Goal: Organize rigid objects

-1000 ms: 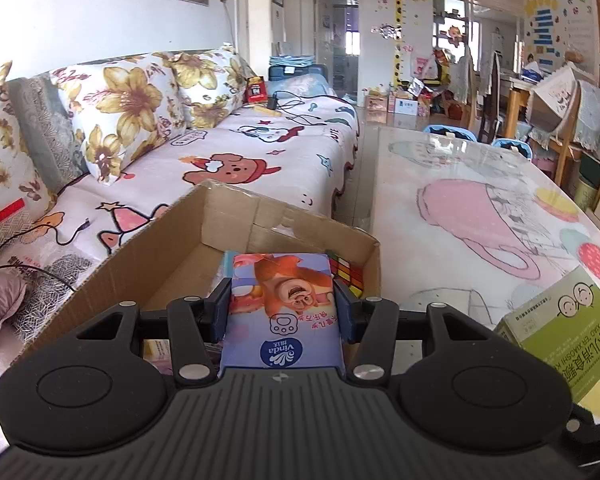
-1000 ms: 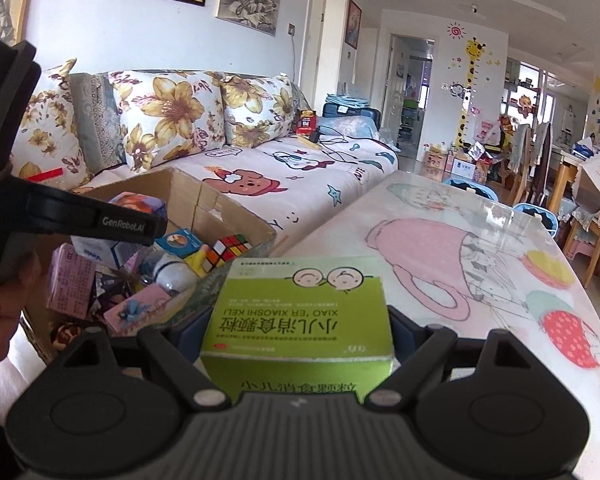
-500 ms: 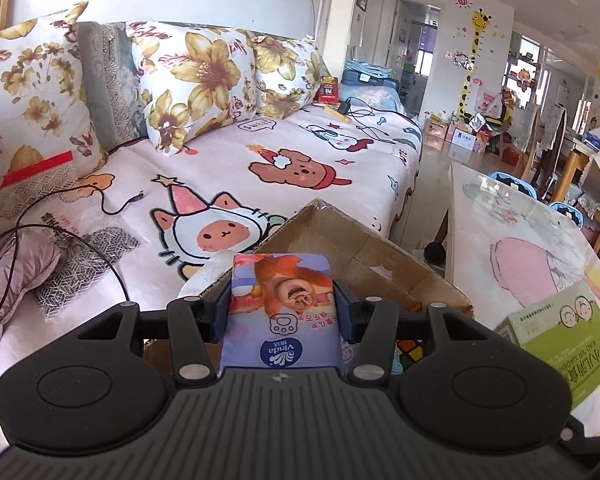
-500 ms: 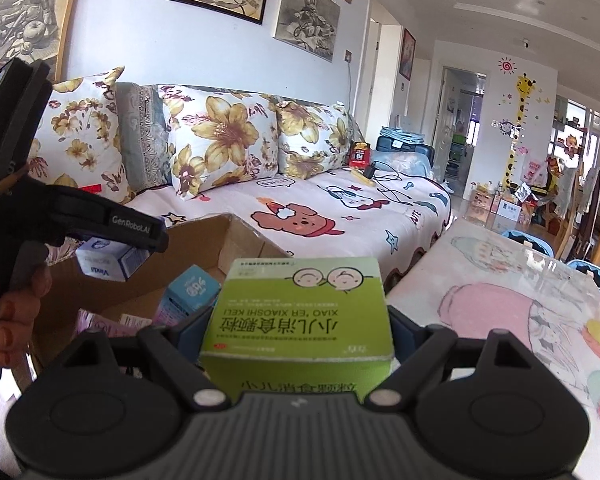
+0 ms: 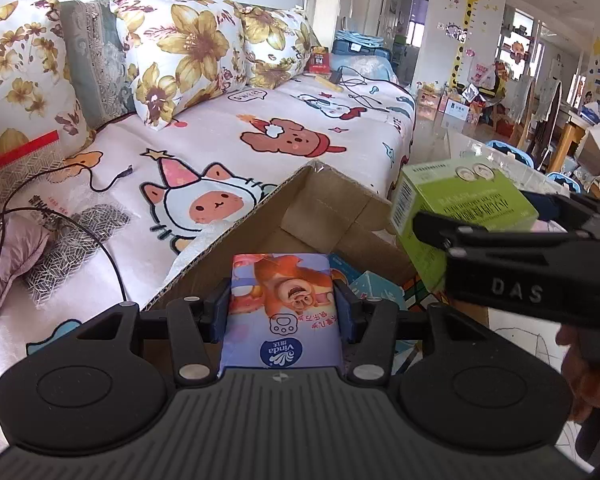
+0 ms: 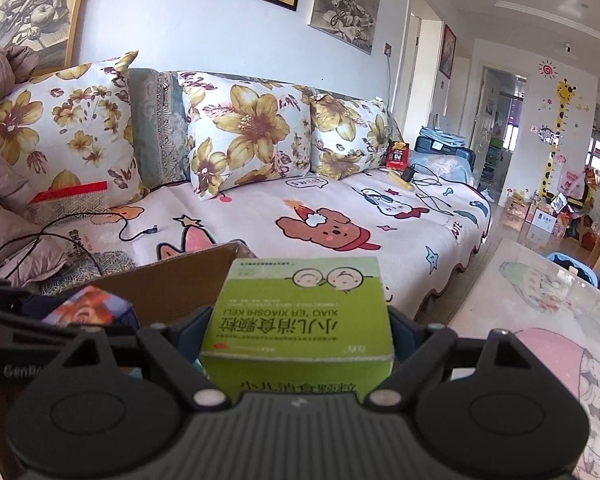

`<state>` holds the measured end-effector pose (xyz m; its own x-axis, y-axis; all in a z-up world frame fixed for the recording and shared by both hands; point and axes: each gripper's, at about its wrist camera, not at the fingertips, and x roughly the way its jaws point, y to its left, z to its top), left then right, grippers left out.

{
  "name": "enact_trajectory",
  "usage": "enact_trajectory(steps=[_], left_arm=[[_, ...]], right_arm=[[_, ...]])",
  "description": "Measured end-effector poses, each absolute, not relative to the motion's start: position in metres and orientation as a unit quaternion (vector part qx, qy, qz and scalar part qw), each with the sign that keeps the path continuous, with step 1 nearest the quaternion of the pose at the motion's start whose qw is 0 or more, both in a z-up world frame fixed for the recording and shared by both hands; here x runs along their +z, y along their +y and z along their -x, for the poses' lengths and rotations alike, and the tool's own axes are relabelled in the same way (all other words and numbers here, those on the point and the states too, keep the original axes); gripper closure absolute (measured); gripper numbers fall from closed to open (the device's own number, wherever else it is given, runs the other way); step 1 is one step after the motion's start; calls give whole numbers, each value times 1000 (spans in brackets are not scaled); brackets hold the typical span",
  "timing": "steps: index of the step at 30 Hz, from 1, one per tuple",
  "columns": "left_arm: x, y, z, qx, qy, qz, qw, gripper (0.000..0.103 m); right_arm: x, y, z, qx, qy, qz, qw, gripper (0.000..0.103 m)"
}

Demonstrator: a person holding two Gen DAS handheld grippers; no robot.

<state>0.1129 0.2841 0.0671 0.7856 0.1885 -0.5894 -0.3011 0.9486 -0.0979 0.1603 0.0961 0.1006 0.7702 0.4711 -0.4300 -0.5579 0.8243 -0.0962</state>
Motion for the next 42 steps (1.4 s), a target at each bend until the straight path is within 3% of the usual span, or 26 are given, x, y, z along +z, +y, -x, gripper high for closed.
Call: enact_trajectory(steps=[6,11,12,15,28,42], left_arm=[[65,288,-114,139,314,84,936,41],[67,287,-108,144,309,73,937,14],[68,287,-106,147,303,71,939,4],[71,285,-100,144,292,72,943,0],[97,267,-58,143,247,79,955,0],[120,218,7,143,246,17,959,0]], right_arm=[[100,126,-179,328,219,73,916,16],[110,123,-177,334,223,16,916,15],[114,121,-174,324,218,13,920,15],[122,104,-161,291,208,9,934,15],[136,15,-75,123,206,-25,971,10],[150,2,12,83,210,-20,974,9]])
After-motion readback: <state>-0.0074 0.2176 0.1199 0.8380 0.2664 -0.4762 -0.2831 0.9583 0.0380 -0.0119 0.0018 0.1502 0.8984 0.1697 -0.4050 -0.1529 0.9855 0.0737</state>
